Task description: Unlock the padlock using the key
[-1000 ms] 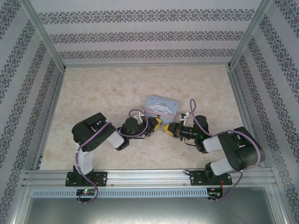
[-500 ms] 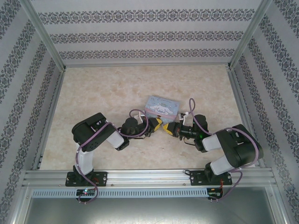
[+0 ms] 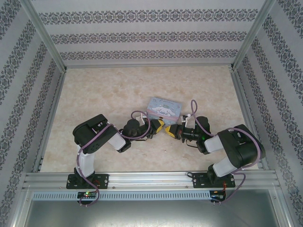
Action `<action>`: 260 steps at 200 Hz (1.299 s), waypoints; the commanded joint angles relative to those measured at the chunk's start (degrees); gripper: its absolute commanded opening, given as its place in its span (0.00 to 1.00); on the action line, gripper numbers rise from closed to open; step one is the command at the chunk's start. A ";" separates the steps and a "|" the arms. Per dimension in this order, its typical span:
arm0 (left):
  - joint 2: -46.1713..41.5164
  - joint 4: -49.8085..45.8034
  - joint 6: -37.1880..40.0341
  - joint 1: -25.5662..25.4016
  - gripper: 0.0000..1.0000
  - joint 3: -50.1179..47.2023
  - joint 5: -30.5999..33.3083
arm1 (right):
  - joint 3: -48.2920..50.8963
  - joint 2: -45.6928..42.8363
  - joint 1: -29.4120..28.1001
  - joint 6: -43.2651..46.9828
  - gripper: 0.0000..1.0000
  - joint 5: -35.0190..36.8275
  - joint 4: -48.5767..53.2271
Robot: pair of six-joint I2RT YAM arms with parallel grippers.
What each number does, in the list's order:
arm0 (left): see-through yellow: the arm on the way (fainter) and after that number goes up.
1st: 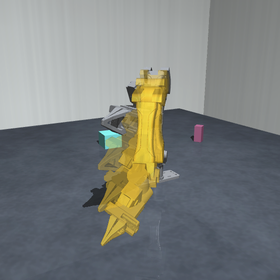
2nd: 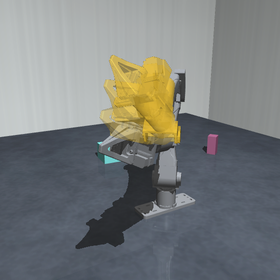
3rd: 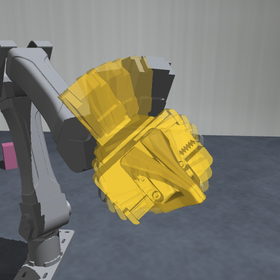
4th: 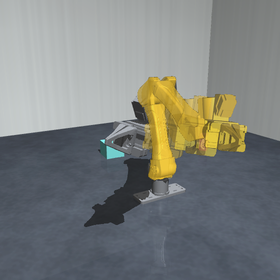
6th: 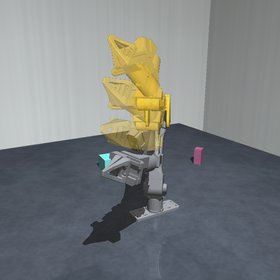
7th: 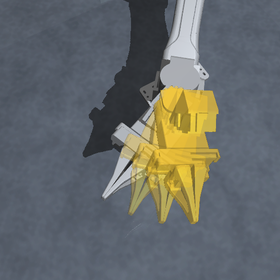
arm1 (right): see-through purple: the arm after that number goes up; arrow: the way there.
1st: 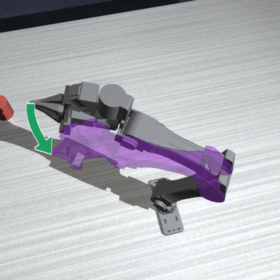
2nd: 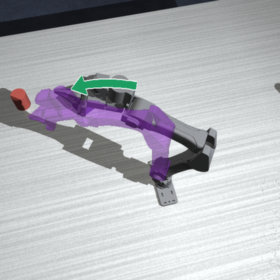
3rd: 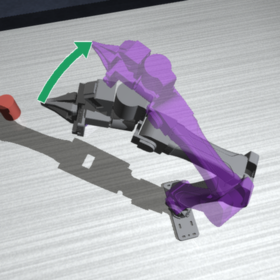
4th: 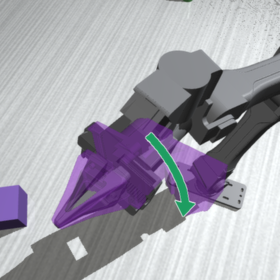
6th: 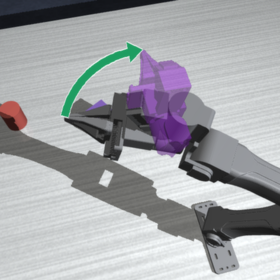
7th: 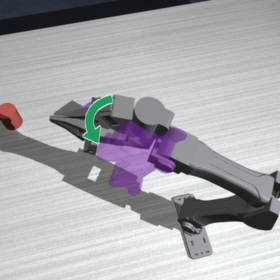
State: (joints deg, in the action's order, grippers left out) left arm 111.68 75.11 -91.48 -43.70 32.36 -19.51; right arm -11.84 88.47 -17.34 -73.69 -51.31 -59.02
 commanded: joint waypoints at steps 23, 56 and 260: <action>-0.77 4.83 1.44 0.69 0.00 1.03 -1.28 | -1.80 0.70 0.43 0.04 0.00 0.25 -2.59; -0.41 4.87 1.39 0.63 0.00 1.20 -1.53 | -2.20 0.79 0.47 -0.05 0.00 0.41 -2.41; -2.38 5.64 2.27 0.11 0.00 1.15 -2.71 | -5.01 3.69 1.81 -1.97 0.00 2.79 -2.76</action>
State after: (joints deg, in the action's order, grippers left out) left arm 111.68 75.44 -91.09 -43.38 32.38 -19.25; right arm -14.48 91.39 -16.58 -75.05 -51.96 -60.69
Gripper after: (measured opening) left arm 0.101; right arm 0.049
